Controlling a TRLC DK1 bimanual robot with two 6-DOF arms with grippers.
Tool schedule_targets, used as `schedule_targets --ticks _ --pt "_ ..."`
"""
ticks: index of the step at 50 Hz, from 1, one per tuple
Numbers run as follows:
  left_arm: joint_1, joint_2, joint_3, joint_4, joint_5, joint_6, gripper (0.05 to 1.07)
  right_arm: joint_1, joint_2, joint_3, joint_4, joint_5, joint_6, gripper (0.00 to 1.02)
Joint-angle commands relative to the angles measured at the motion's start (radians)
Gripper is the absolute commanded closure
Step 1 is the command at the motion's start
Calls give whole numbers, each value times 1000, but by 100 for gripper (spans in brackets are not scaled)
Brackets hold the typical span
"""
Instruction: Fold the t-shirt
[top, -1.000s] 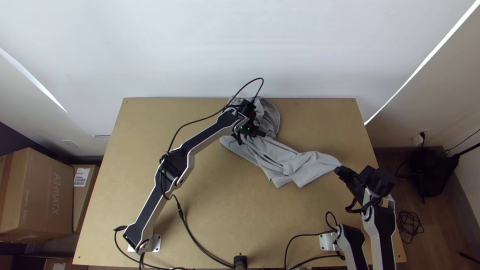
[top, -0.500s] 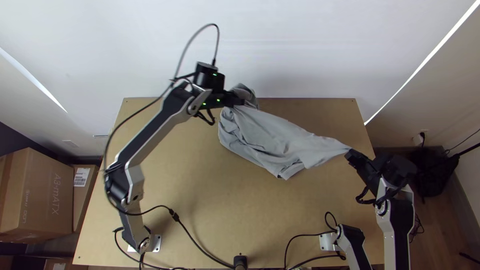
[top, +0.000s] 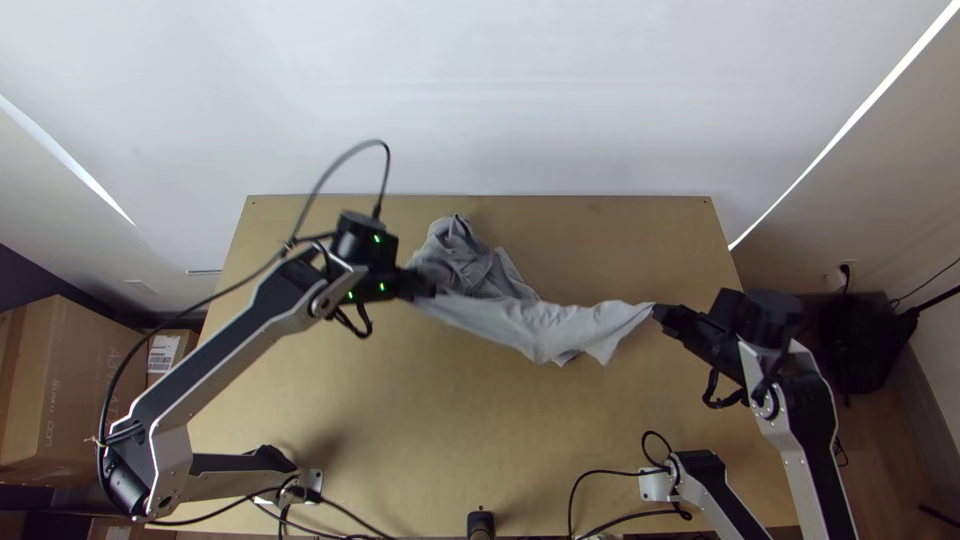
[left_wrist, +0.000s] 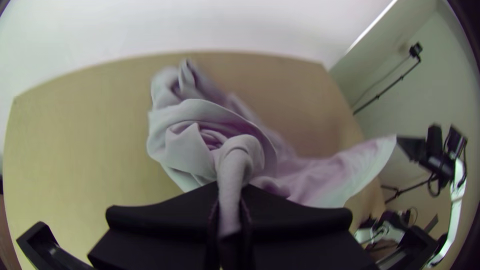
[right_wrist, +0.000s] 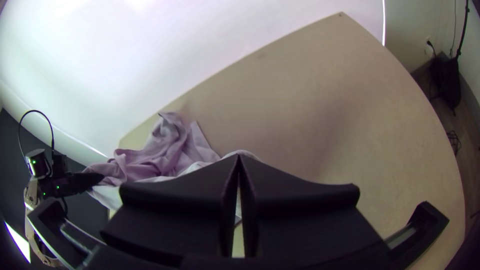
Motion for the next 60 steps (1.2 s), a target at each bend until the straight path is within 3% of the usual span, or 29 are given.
schedule_targets --ticks 1,10,22,24,29,35,48,60 --pt "-59 -58 -158 -5 1 -22 105 0 65 -14 -35 12 -30 100" --pt "-176 -44 -323 12 7 -12 105 -42 149 -31 -32 48 -45 100" --pt "-264 -23 -427 27 65 123 104 -97 195 -37 -32 81 -71 100" --pt "-257 -50 -446 52 62 128 94 -101 197 -39 -32 81 -76 100" --pt "-245 -86 -469 73 67 179 56 -112 198 -42 -32 84 -85 100" --pt "-181 -124 -451 67 88 205 40 -132 198 -50 -32 84 -97 100" --pt "54 -169 -334 62 283 260 37 -137 181 -68 -32 84 -100 100" --pt "65 -100 -231 1 326 335 38 -132 186 -88 -32 88 -102 100"
